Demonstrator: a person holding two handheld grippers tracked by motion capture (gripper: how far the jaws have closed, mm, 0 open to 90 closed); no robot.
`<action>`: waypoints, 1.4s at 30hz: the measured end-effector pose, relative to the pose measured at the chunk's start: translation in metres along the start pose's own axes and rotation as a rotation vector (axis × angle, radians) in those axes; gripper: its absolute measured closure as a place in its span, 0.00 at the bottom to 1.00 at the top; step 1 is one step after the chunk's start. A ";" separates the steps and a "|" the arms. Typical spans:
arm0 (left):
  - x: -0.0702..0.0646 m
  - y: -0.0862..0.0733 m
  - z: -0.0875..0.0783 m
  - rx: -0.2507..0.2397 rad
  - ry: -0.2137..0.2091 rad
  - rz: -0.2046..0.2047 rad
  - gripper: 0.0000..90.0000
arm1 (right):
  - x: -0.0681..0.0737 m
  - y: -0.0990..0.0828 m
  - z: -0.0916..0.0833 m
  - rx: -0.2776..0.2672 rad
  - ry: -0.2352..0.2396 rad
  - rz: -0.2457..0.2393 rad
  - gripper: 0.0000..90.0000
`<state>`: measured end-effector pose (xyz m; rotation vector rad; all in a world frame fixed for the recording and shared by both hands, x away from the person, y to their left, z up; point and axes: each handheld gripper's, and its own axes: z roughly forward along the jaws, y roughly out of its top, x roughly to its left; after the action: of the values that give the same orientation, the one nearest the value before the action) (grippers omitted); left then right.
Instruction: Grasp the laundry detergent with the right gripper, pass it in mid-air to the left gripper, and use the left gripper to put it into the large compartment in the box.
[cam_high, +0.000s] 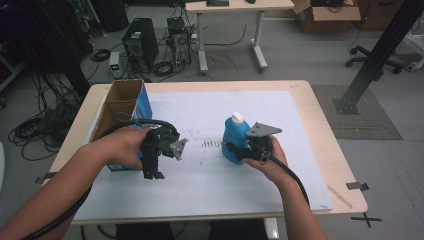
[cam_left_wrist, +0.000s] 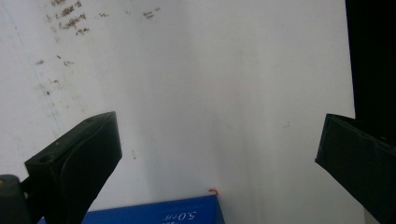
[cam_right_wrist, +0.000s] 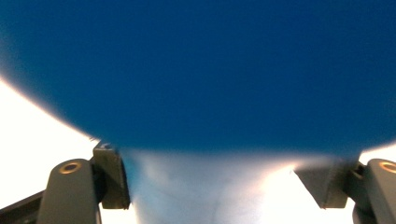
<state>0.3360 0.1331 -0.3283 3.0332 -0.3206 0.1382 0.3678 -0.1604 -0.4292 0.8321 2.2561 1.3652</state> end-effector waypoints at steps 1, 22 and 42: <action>0.000 0.000 0.000 0.000 0.000 0.000 0.00 | 0.000 0.000 0.000 -0.002 0.003 -0.001 0.31; 0.003 0.006 -0.007 0.006 0.013 0.006 0.00 | 0.005 -0.006 0.002 -0.045 0.030 -0.005 0.51; 0.011 0.019 -0.036 -0.007 0.032 0.005 0.00 | -0.004 0.030 -0.038 -0.078 0.135 -0.075 0.51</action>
<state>0.3395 0.1158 -0.2903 3.0200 -0.3260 0.1858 0.3568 -0.1775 -0.3848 0.6412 2.2924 1.5046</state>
